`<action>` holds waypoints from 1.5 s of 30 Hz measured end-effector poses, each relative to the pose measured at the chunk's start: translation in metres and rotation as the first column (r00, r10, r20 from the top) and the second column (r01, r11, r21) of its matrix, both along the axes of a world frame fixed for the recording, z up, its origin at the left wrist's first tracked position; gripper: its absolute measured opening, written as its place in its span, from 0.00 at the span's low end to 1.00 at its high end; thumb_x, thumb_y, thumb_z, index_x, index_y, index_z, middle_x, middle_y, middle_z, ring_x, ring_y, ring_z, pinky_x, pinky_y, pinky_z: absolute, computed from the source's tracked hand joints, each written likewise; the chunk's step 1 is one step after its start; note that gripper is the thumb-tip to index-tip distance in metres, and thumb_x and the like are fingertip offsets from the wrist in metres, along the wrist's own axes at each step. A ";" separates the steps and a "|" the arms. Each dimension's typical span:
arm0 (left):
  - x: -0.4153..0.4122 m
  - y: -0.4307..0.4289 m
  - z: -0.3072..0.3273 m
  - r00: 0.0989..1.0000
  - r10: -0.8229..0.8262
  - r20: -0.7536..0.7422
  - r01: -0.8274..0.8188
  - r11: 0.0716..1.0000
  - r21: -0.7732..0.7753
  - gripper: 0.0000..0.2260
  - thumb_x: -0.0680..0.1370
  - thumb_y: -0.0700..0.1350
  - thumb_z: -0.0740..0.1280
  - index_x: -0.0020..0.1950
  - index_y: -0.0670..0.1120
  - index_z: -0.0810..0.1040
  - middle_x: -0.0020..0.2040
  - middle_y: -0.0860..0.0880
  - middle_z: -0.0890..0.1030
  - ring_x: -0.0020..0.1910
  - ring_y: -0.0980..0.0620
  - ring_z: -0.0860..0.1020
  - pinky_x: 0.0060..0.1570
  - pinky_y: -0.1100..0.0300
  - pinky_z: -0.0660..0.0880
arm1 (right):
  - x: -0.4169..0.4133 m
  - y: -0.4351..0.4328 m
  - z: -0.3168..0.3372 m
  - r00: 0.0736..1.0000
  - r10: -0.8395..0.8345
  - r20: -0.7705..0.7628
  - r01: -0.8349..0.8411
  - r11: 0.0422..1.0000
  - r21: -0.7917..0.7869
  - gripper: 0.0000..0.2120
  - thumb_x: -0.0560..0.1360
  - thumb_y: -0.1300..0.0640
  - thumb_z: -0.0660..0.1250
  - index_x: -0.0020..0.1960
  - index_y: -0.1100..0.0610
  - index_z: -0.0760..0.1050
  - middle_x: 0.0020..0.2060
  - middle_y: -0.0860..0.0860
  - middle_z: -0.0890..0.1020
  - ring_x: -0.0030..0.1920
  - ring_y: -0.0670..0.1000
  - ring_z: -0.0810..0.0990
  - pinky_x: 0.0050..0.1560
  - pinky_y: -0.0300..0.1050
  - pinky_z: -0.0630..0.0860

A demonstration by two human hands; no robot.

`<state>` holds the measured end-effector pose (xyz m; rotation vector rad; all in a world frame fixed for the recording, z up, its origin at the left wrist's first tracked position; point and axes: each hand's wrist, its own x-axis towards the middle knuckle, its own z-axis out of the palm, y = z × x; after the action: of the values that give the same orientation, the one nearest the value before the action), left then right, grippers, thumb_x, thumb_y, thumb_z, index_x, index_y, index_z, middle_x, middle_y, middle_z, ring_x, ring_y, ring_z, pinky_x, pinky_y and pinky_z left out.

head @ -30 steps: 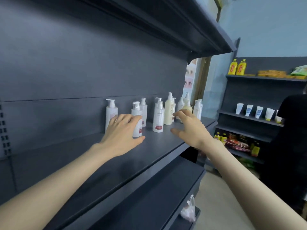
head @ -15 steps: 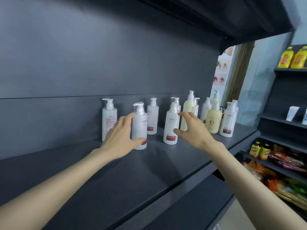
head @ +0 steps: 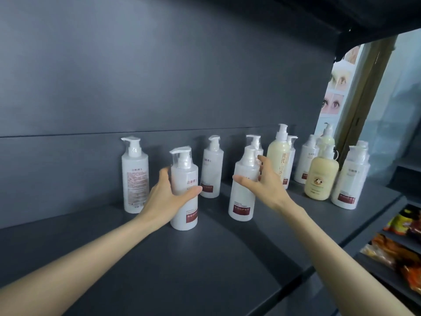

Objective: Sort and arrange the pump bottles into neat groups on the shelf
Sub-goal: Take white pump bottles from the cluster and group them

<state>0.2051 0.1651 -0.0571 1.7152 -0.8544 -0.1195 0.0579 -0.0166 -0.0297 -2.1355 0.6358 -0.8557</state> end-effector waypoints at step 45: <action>-0.124 0.442 0.027 0.763 0.644 -0.049 -0.629 0.724 -0.284 0.12 0.75 0.46 0.68 0.55 0.45 0.69 0.44 0.51 0.75 0.40 0.57 0.77 0.38 0.66 0.73 | 0.047 0.424 0.026 0.649 0.714 0.263 -0.753 0.653 0.087 0.14 0.71 0.46 0.70 0.50 0.50 0.70 0.44 0.46 0.79 0.44 0.45 0.80 0.44 0.43 0.76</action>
<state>0.0807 0.6075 -0.0304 1.6471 -0.2502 0.5033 0.1052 0.4075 -0.0034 -1.8349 -0.2826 -0.5017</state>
